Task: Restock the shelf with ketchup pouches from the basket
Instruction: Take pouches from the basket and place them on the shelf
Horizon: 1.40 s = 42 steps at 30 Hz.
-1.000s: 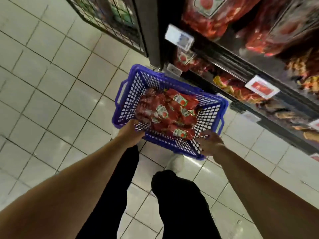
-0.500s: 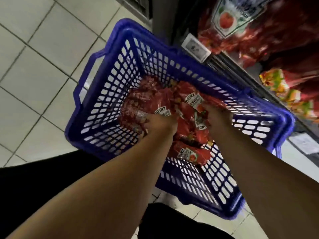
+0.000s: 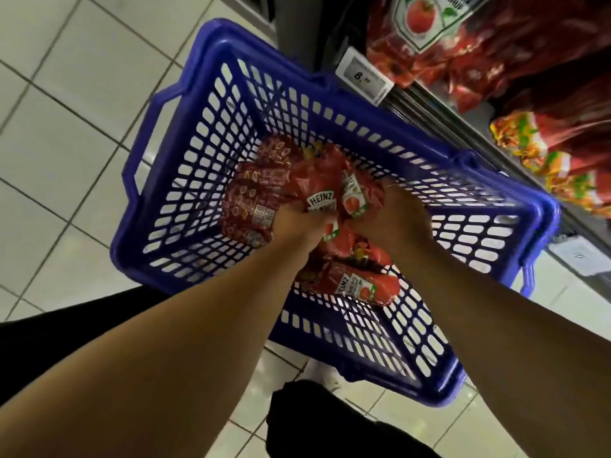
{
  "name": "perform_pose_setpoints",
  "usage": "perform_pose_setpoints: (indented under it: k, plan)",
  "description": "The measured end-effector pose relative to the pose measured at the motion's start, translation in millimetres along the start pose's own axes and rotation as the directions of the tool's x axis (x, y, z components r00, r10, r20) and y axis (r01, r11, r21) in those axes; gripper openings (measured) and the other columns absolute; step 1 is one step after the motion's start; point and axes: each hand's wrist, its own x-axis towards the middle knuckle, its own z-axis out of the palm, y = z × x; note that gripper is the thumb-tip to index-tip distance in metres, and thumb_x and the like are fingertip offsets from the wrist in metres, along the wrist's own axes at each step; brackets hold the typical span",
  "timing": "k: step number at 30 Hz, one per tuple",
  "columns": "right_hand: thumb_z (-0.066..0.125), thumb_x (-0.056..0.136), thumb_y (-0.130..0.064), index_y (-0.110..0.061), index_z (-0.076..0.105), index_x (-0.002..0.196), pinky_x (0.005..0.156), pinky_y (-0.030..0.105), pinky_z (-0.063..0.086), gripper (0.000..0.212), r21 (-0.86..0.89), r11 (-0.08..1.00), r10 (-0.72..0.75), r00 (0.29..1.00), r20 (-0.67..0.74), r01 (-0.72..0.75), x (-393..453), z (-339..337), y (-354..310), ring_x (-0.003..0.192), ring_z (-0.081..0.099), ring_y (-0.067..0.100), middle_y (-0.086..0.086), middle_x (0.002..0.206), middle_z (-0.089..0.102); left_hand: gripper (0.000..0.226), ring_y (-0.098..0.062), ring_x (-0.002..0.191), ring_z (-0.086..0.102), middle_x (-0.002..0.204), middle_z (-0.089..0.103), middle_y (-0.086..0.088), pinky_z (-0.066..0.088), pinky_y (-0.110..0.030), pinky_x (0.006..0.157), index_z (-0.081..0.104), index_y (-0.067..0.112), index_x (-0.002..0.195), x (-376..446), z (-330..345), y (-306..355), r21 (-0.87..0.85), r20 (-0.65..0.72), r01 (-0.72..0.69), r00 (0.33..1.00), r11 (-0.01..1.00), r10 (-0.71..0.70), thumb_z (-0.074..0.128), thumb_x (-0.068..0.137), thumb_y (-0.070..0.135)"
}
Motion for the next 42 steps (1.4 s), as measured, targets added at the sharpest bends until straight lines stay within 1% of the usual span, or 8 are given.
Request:
perform_pose_setpoints:
  k: [3,7,10,13,16,21,32,42]
  plan:
    - [0.084,0.067,-0.048,-0.024,0.064,0.116,0.088,0.044,0.055,0.058,-0.025,1.0,-0.01,0.999,0.042,0.011,-3,-12,-4,0.1,0.067,0.026,0.001,0.107,0.071,0.014,0.004,0.067,0.07,0.074,0.073,0.016,0.053,-0.014,0.055,0.073,0.028,0.081,-16,-20,4,0.015,0.099,-0.138,0.986,0.99,0.136,0.084,0.078,0.036]
    - [0.086,0.057,-0.041,-0.025,0.072,0.114,0.081,0.033,0.057,0.061,0.282,0.933,0.178,0.969,0.172,-0.222,-44,-47,2,0.088,0.071,0.016,-0.006,0.098,0.075,0.029,-0.02,0.089,0.076,0.097,0.078,-0.003,0.061,-0.045,0.083,0.073,0.015,0.103,-58,-68,16,-0.136,0.216,-0.141,0.962,0.981,0.168,0.079,0.084,0.037]
    - [0.088,0.063,-0.024,-0.011,0.07,0.118,0.065,0.033,0.06,0.059,0.71,0.491,0.252,0.862,0.44,-0.505,-108,-71,-9,0.079,0.076,0.023,0.005,0.094,0.078,0.043,-0.028,0.096,0.075,0.107,0.076,-0.009,0.059,-0.053,0.087,0.065,0.014,0.118,-102,-102,36,-0.303,0.281,-0.028,0.952,0.953,0.117,0.079,0.083,0.034]
    - [0.077,0.071,-0.012,-0.001,0.066,0.12,0.068,0.037,0.061,0.051,0.824,0.003,0.098,0.821,0.563,-0.566,-173,-111,-39,0.082,0.075,0.026,0.014,0.101,0.076,0.04,-0.034,0.097,0.074,0.108,0.075,-0.013,0.06,-0.052,0.078,0.062,0.016,0.121,-154,-137,72,-0.359,0.399,0.054,0.911,0.932,0.101,0.076,0.086,0.03]
    - [0.08,0.071,-0.013,-0.005,0.076,0.106,0.079,0.043,0.06,0.036,0.821,-0.211,-0.138,0.847,0.513,-0.531,-235,-167,-75,0.095,0.074,0.03,0.017,0.11,0.073,0.037,-0.035,0.096,0.074,0.107,0.076,-0.013,0.06,-0.05,0.074,0.066,0.018,0.117,-211,-172,122,-0.321,0.493,0.039,0.86,0.946,0.132,0.077,0.084,0.033]
    - [0.08,0.07,-0.011,0.002,0.052,0.136,0.078,0.043,0.058,0.073,0.903,-0.135,-0.233,0.899,0.371,-0.408,-324,-278,-154,0.098,0.071,0.032,0.017,0.116,0.07,0.02,-0.03,0.089,0.075,0.098,0.076,-0.01,0.06,-0.044,0.075,0.071,0.021,0.106,-325,-242,226,-0.25,0.666,-0.069,0.712,0.966,0.223,0.07,0.086,0.017]
    - [0.082,0.063,0.002,-0.001,0.062,0.111,0.068,0.032,0.056,0.052,0.951,0.22,-0.179,0.968,-0.178,0.215,-444,-464,-248,0.076,0.07,0.021,0.01,0.09,0.074,0.045,-0.029,0.107,0.071,0.119,0.073,-0.01,0.059,-0.047,0.088,0.056,0.016,0.133,-524,-317,405,-0.229,0.692,-0.447,0.55,0.865,0.467,0.055,0.093,0.038]
    - [0.072,0.081,-0.052,-0.018,0.064,0.123,0.085,0.046,0.059,0.054,0.939,0.076,0.075,0.937,-0.342,0.337,-477,-556,-250,0.101,0.072,0.03,0.012,0.114,0.074,0.024,-0.025,0.097,0.075,0.108,0.077,-0.006,0.061,-0.036,0.072,0.066,0.029,0.12,-596,-280,480,-0.295,0.644,-0.555,0.486,0.778,0.591,0.056,0.099,0.035]
